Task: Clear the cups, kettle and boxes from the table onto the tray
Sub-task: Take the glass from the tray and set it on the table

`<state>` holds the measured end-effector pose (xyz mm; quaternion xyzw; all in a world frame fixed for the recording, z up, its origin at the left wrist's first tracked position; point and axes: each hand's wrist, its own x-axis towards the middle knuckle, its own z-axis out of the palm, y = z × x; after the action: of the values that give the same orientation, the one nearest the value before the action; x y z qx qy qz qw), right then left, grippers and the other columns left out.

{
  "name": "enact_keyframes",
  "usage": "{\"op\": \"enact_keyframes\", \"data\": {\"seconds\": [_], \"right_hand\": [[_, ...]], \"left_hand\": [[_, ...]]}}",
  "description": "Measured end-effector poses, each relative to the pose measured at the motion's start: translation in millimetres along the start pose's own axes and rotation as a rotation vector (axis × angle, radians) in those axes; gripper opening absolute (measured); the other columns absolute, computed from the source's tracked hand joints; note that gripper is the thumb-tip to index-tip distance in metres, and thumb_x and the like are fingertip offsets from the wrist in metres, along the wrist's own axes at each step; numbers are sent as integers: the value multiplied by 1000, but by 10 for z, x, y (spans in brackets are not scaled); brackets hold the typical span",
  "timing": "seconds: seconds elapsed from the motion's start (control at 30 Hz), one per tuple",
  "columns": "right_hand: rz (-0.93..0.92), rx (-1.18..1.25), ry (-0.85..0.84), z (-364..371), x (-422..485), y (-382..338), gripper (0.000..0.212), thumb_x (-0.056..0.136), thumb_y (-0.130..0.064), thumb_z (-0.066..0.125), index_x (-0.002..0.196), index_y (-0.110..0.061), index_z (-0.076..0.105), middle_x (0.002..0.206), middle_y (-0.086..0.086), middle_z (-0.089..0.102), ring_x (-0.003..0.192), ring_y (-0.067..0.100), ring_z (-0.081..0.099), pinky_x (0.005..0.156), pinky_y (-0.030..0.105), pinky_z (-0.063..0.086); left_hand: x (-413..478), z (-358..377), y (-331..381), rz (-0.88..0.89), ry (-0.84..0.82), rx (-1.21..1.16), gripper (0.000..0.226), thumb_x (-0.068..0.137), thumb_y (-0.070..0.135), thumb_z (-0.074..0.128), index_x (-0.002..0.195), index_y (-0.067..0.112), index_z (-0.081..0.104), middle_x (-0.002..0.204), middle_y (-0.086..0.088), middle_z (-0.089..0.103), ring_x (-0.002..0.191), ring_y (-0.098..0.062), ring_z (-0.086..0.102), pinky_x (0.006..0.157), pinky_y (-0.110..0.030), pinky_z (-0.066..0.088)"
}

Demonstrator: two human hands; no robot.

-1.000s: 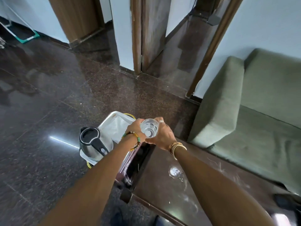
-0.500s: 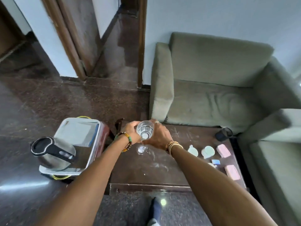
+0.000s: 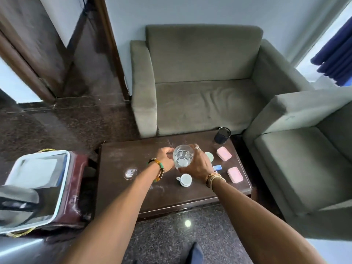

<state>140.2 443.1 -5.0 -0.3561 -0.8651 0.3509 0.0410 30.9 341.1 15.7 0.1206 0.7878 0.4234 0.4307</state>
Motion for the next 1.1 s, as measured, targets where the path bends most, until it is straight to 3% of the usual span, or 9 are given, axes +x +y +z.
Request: {"op": "enact_keyframes", "data": {"seconds": [0.1, 0.2, 0.33, 0.43, 0.57, 0.73, 0.87, 1.0, 1.1], "right_hand": [[24, -8, -10, -136, 18, 461, 83, 48, -42, 87, 120, -19, 51, 109, 1, 67, 98, 22, 64, 76, 25, 46], [30, -41, -62, -219, 15, 761, 82, 49, -37, 87, 121, -19, 54, 109, 1, 66, 100, 23, 64, 83, 33, 53], [-2, -35, -96, -248, 59, 962, 77, 53, -34, 85, 122, -17, 56, 113, 2, 63, 105, 22, 61, 88, 35, 51], [-9, -68, -157, -209, 129, 1046, 81, 56, -36, 84, 128, -15, 54, 122, 3, 55, 112, 21, 52, 93, 34, 48], [20, -50, -170, -58, 232, 1081, 86, 55, -37, 87, 129, -12, 50, 121, 5, 54, 112, 22, 53, 90, 34, 49], [56, -59, -205, 172, 411, 1069, 95, 57, -38, 86, 137, -13, 42, 129, 4, 51, 117, 22, 53, 93, 32, 48], [74, -67, -241, 341, 695, 1016, 97, 56, -37, 85, 139, -17, 38, 130, 3, 49, 115, 24, 56, 92, 34, 50], [64, -52, -228, 514, 1062, 948, 97, 55, -34, 88, 137, -14, 40, 128, 4, 48, 113, 24, 55, 92, 33, 48], [60, -46, -249, 659, 1431, 901, 98, 54, -35, 91, 136, -16, 40, 127, 4, 47, 109, 25, 58, 90, 35, 51]], "left_hand": [[126, 478, 4, -75, -40, -57, 58, 74, -20, 65, 127, -1, 54, 104, -13, 66, 85, -20, 60, 67, -35, 58], [174, 808, -47, -88, -48, -21, 61, 72, -16, 68, 129, 3, 53, 119, -15, 64, 93, -20, 60, 68, -33, 59], [246, 992, -84, -108, -31, -1, 61, 73, -16, 66, 129, 3, 55, 113, -9, 63, 98, -17, 57, 89, -41, 56], [318, 1045, -101, -140, -46, 4, 62, 73, -15, 66, 131, 3, 54, 119, -9, 63, 108, -21, 59, 93, -39, 54], [463, 1033, -157, -220, -52, -90, 62, 73, -19, 66, 130, -1, 52, 121, -14, 62, 99, -18, 57, 84, -32, 55], [697, 907, -207, -316, -99, -197, 58, 77, -20, 60, 131, -2, 49, 113, -13, 59, 81, -11, 55, 46, -16, 50], [1005, 765, -277, -311, -64, -219, 63, 75, -22, 60, 132, 3, 49, 124, -16, 60, 94, -18, 55, 54, -18, 51], [1331, 610, -317, -271, -26, -239, 61, 75, -24, 57, 131, 3, 51, 126, -20, 60, 92, -21, 57, 62, -27, 55], [1652, 518, -346, -261, 38, -248, 66, 72, -26, 56, 131, 5, 51, 124, -14, 62, 104, -25, 58, 64, -32, 54]]}}
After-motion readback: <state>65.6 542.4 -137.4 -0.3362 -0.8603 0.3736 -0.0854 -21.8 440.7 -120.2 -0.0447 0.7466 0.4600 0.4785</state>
